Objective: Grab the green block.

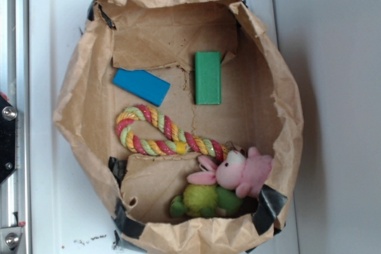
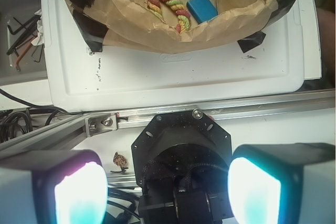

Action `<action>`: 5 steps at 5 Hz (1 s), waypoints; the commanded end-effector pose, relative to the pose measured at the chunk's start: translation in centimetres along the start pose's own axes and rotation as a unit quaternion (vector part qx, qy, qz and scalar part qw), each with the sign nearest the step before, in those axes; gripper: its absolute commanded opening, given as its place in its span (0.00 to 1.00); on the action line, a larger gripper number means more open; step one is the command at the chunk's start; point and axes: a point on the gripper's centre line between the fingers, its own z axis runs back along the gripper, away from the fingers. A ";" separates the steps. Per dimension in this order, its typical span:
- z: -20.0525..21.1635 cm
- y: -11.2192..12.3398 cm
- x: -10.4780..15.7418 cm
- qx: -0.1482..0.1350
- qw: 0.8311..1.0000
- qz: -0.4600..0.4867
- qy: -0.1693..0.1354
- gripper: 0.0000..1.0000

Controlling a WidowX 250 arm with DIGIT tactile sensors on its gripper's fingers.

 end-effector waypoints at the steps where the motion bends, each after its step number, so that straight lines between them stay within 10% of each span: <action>1: 0.0 0.0 0.0 0.000 1.000 0.000 0.000 1.00; 5: -4.5 3.4 13.4 -0.031 0.965 0.248 -0.082 1.00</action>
